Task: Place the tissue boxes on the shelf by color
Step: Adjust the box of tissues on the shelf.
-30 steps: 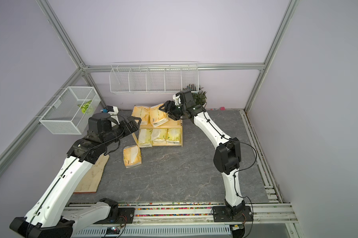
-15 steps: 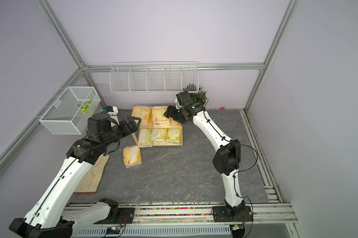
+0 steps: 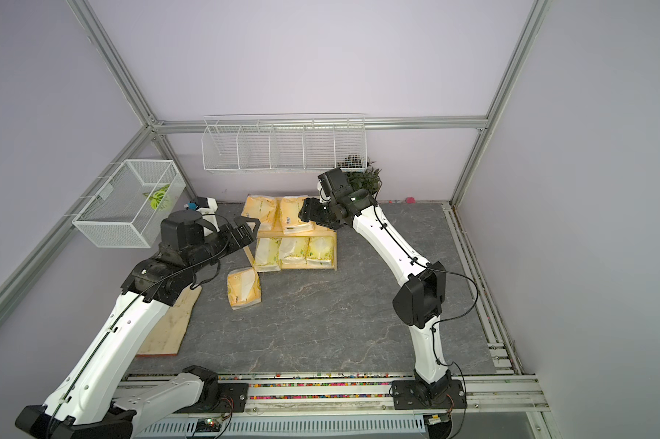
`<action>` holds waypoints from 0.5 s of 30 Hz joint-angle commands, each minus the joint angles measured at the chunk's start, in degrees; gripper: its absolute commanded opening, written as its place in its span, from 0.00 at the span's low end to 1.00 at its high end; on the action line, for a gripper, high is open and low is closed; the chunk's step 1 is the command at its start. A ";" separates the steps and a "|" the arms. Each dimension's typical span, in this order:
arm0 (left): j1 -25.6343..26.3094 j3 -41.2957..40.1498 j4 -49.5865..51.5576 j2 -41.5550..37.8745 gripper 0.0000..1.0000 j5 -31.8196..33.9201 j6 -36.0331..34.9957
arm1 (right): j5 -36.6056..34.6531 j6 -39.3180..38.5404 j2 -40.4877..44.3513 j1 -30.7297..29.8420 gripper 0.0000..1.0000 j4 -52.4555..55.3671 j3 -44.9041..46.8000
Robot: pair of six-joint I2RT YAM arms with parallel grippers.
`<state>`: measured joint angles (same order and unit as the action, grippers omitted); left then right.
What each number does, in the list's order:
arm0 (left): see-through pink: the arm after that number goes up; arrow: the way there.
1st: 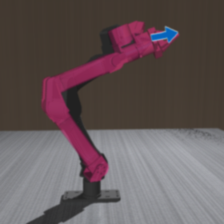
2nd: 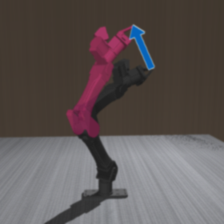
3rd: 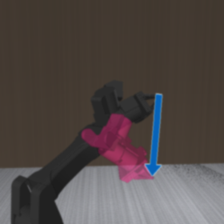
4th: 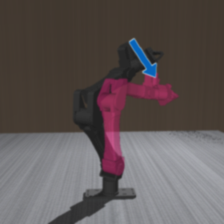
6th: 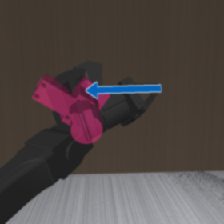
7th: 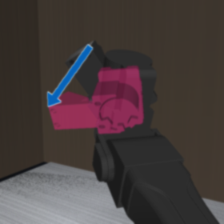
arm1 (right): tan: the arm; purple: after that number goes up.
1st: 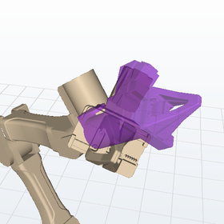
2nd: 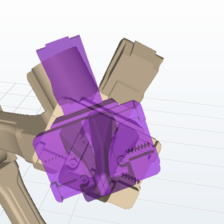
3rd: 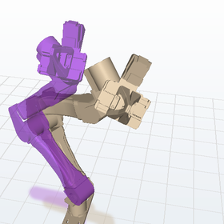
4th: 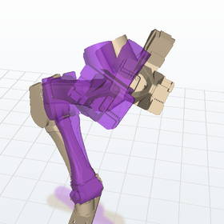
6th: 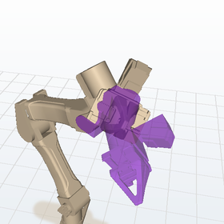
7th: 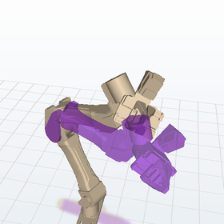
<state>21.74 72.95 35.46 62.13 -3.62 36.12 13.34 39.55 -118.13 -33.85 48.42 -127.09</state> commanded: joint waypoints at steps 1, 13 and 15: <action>-0.38 -0.84 -0.37 -1.13 1.00 -0.60 -0.48 | 0.27 -0.61 -2.06 -1.26 0.73 0.68 -3.88; -0.38 -2.11 -0.38 -2.31 1.00 -0.39 -0.45 | 1.33 0.53 -5.65 -3.16 0.72 1.28 -7.74; -0.38 -2.03 -0.31 -2.30 1.00 -0.47 -0.42 | 1.25 0.53 -5.58 -3.15 0.72 1.13 -7.74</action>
<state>21.74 71.33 35.44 60.62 -3.92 36.12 14.00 39.77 -123.28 -36.71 49.15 -134.23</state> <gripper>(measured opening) 0.997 0.723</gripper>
